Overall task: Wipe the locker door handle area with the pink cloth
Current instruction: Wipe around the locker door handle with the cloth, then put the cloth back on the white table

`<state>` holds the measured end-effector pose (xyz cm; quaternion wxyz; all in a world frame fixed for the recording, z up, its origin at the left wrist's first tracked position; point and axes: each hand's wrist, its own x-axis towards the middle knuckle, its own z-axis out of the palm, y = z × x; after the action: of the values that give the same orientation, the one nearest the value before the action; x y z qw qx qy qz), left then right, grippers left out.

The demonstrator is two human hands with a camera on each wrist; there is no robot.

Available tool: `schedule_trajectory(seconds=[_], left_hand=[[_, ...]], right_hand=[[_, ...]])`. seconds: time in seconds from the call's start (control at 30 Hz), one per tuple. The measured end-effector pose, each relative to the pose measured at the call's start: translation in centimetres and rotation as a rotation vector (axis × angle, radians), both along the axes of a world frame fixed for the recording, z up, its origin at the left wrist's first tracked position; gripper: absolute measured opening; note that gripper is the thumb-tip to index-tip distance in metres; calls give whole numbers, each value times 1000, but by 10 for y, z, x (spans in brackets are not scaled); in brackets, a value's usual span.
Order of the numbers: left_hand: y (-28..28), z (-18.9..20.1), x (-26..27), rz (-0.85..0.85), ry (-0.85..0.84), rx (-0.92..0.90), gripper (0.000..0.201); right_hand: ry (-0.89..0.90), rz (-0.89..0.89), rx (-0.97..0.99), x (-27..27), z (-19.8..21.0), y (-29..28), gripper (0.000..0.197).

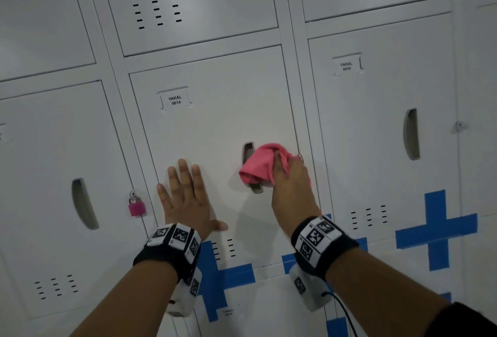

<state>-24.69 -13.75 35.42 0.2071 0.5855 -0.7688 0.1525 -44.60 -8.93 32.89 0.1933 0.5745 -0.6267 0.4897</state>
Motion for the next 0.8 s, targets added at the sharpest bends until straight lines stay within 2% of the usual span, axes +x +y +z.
schedule_trajectory(seconds=[0.1, 0.27, 0.37, 0.53, 0.67, 0.8], left_hand=[[0, -6, -1, 5, 0, 2, 148], [6, -17, 0, 0, -13, -12, 134], [13, -13, -1, 7, -29, 0, 133], [33, -13, 3, 13, -132, 42, 120], [53, -27, 20, -5, -177, 115, 96], [72, -46, 51, -35, -80, 147, 74]], right_hand=[[18, 2, -1, -4, -27, -3, 69], [-84, 106, 114, -5, -45, 10, 58], [32, 54, 183, -3, -55, 12, 74], [130, 156, 347, 11, -71, 24, 65], [55, 263, 290, 25, -67, 37, 53], [9, 319, 159, 42, -44, 50, 46]])
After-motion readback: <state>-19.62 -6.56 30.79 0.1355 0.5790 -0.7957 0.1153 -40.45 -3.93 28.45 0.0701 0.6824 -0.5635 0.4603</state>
